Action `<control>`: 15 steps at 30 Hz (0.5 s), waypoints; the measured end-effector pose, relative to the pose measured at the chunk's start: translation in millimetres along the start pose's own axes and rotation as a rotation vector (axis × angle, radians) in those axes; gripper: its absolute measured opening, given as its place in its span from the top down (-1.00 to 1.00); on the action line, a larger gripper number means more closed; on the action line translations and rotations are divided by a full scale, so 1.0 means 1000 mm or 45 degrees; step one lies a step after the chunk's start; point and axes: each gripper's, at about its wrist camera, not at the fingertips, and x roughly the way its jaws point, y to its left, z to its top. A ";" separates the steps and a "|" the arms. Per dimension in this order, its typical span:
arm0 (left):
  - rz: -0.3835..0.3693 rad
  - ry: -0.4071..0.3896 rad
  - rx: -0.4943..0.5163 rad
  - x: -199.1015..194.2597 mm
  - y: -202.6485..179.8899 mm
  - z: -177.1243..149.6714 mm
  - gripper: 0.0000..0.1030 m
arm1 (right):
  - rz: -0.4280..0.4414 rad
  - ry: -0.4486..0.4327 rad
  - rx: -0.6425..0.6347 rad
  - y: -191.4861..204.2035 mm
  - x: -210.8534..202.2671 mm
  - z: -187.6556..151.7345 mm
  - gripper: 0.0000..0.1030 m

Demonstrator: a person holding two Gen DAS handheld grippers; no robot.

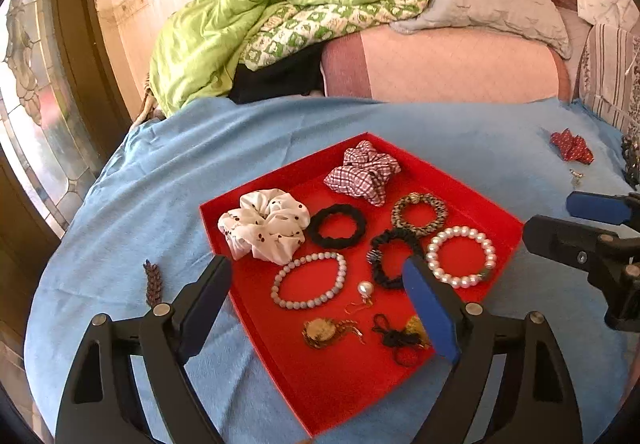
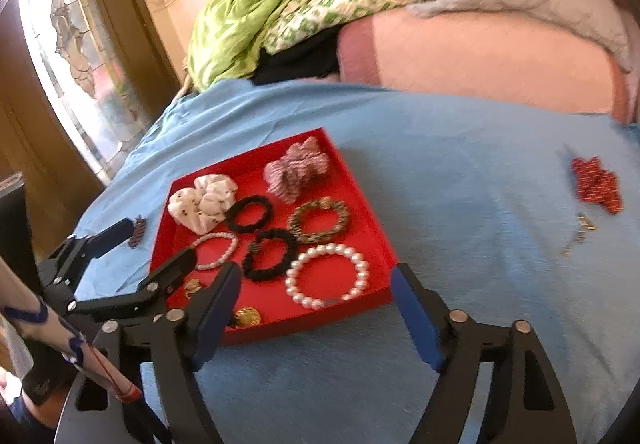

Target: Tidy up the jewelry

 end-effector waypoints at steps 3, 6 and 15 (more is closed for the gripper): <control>-0.006 -0.012 -0.097 -0.016 0.005 -0.005 -0.68 | -0.082 -0.042 -0.044 0.006 -0.021 -0.012 -0.71; -0.013 -0.036 -0.232 -0.040 0.015 -0.013 -0.75 | -0.153 -0.090 -0.101 0.014 -0.043 -0.029 -0.73; 0.289 0.024 -0.284 -0.110 0.010 -0.063 -0.97 | -0.278 -0.210 -0.231 0.022 -0.113 -0.095 -0.83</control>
